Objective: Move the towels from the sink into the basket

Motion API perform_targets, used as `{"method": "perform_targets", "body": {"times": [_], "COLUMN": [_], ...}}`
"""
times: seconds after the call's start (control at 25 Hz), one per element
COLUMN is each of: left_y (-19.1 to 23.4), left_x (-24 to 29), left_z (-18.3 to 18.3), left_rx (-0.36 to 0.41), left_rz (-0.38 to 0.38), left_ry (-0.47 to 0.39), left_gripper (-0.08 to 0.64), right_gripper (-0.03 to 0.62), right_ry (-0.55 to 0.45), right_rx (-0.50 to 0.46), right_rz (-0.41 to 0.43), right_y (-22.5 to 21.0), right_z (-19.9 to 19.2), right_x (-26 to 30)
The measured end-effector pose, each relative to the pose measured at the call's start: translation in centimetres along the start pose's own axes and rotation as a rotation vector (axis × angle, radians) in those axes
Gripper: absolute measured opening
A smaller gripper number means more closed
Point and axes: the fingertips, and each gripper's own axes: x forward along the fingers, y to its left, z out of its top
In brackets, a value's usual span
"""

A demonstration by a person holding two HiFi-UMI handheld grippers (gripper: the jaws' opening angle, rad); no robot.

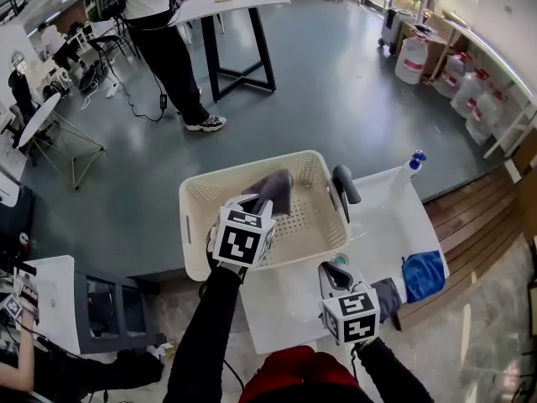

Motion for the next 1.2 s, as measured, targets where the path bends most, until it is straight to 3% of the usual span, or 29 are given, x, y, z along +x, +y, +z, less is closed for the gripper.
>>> {"method": "perform_targets", "body": {"times": [0.8,1.2], "left_y": [-0.9,-1.8], "left_x": [6.5,8.1], "left_z": [-3.5,-5.2], "left_rx": [0.016,0.018], "left_rz": [-0.121,-0.119], "left_ry": [0.147,0.215], "left_gripper": [0.077,0.080], "right_gripper": [0.008,0.008], "right_ry": [0.038,0.053], "right_rx": [0.026,0.036], "right_rz": [-0.033,-0.036], "right_y": [-0.8,-1.0], "right_z": [-0.7,-1.4], "right_x": [2.1,1.9]}}
